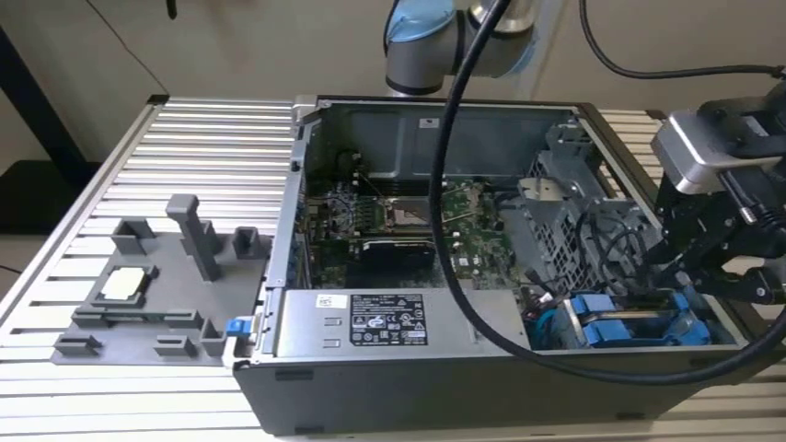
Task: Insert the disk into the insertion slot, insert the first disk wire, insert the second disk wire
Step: 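Insert the second disk wire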
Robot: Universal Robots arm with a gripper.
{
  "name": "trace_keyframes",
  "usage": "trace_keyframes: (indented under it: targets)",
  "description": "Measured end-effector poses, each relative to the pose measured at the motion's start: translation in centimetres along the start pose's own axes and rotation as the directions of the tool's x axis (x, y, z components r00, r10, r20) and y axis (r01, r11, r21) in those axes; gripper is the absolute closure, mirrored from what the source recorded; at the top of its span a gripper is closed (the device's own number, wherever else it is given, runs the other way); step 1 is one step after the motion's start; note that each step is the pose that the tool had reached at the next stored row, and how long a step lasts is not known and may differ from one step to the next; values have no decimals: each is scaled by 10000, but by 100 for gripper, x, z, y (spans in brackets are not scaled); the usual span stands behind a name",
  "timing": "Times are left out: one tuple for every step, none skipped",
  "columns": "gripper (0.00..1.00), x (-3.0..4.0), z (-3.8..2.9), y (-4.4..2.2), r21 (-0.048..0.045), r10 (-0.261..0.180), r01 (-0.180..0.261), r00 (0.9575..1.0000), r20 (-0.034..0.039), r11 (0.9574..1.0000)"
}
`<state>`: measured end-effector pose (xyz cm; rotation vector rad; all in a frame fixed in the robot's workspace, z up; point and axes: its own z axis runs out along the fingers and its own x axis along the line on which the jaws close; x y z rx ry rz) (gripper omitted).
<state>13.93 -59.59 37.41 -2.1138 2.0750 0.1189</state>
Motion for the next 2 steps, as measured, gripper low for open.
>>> trace_keyframes:
  targets:
    - [71, 0, 0, 0, 0, 0, 0, 10000, 0, 10000]
    - [71, 0, 0, 0, 0, 0, 0, 10000, 0, 10000]
